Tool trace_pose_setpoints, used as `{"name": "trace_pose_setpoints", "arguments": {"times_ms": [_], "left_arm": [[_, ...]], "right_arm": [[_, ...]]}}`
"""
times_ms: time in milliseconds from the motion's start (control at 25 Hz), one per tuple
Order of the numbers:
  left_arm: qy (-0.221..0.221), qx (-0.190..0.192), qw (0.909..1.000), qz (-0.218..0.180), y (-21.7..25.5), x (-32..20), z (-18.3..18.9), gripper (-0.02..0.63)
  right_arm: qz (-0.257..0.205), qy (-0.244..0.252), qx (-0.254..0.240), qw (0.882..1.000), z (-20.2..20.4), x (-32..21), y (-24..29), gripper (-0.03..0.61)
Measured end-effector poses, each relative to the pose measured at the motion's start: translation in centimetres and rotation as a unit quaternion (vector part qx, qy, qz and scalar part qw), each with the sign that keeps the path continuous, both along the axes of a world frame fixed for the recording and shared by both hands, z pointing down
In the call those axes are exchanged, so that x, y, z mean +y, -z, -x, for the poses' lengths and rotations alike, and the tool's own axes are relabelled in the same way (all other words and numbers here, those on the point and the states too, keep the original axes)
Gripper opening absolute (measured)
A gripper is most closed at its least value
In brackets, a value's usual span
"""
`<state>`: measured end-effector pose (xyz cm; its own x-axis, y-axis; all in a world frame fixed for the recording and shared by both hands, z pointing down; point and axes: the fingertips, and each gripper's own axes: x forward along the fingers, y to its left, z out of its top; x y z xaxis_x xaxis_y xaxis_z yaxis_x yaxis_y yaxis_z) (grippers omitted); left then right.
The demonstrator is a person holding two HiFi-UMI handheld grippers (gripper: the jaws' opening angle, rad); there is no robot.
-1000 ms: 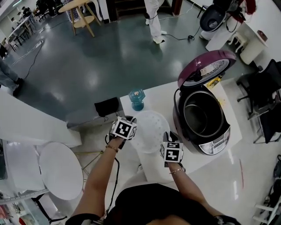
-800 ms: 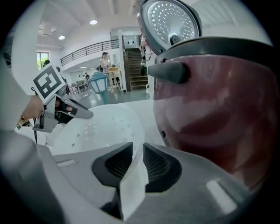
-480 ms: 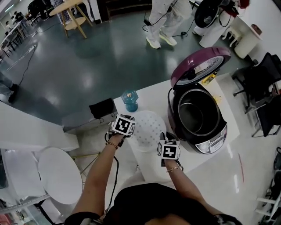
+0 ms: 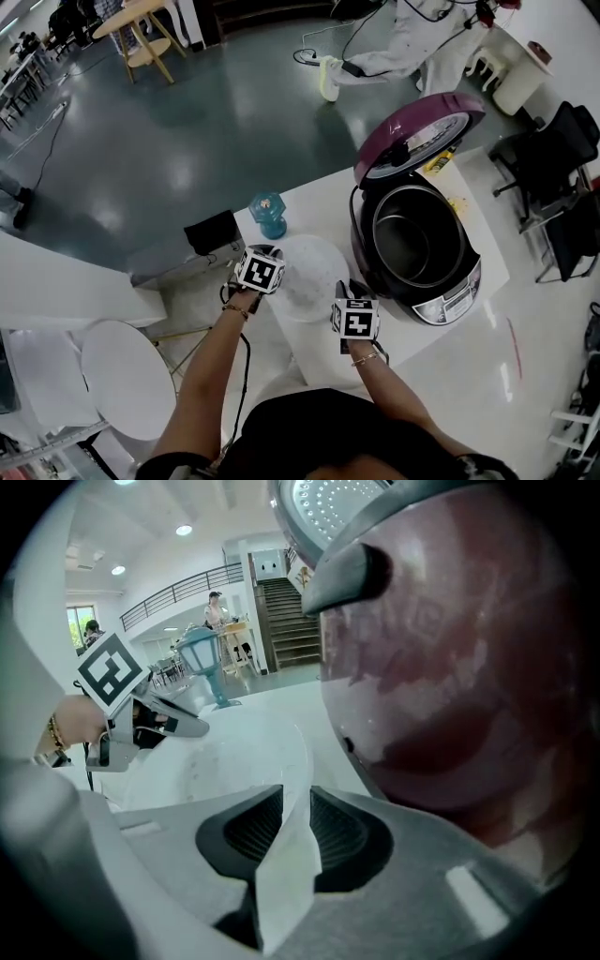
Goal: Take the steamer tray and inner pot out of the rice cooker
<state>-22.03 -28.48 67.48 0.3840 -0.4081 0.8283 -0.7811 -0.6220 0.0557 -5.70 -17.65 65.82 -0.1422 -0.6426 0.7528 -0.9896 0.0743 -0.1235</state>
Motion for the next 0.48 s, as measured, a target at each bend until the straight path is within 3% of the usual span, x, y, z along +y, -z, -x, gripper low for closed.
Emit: {"name": "trace_pose_setpoints", "arguments": {"times_ms": [80, 160, 480], "left_arm": [[0.003, 0.003, 0.9998, -0.02, 0.7, -0.3, 0.0, 0.068], [0.015, 0.016, 0.9994, -0.028, 1.5, -0.4, 0.3, 0.153], [0.051, 0.03, 0.9961, -0.066, 5.6, 1.0, 2.1, 0.178]], "right_arm": [[-0.002, 0.003, -0.008, 1.0, 0.2, 0.1, 0.0, 0.1], [-0.006, 0.001, -0.021, 1.0, 0.3, 0.2, 0.0, 0.123], [-0.039, -0.019, -0.042, 0.998, -0.3, 1.7, 2.4, 0.172]]}}
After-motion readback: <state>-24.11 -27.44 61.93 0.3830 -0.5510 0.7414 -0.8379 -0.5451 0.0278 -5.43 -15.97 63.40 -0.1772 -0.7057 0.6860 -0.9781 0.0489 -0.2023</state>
